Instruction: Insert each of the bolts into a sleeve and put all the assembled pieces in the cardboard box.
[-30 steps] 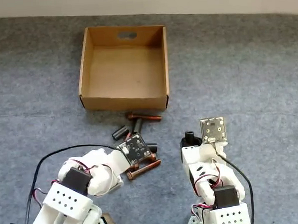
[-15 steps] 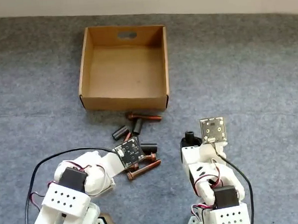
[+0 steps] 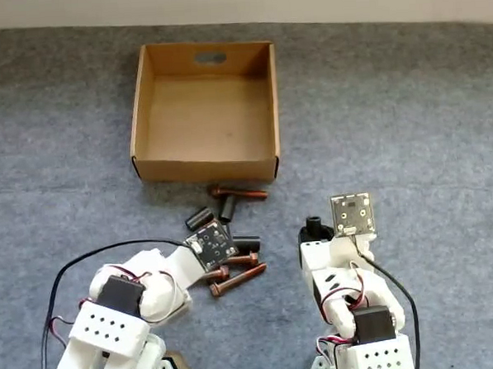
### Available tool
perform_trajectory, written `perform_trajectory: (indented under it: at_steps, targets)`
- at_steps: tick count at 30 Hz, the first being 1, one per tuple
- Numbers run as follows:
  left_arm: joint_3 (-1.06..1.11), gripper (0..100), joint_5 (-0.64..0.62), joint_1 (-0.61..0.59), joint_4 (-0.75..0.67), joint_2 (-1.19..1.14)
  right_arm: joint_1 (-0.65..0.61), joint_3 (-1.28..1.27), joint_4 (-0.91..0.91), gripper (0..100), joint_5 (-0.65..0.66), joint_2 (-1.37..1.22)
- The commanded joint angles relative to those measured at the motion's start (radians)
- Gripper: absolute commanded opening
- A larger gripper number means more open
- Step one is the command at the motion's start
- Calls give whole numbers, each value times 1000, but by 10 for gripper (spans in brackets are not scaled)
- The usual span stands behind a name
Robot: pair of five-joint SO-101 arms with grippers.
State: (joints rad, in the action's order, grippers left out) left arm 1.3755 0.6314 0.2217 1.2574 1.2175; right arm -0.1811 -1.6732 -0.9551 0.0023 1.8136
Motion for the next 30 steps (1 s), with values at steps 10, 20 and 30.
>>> perform_trajectory:
  at_steps: [10, 20, 30]
  targets:
    - [-170, 200, -23, -13, 106, -68, 4, -33, -2, 6, -2, 13]
    - [-361, 197, -26, -13, 34, -605, 5, -33, -2, 6, -2, 13]
    - [-360, 200, -21, -8, -150, -682, 5, -31, -2, 6, -2, 13]
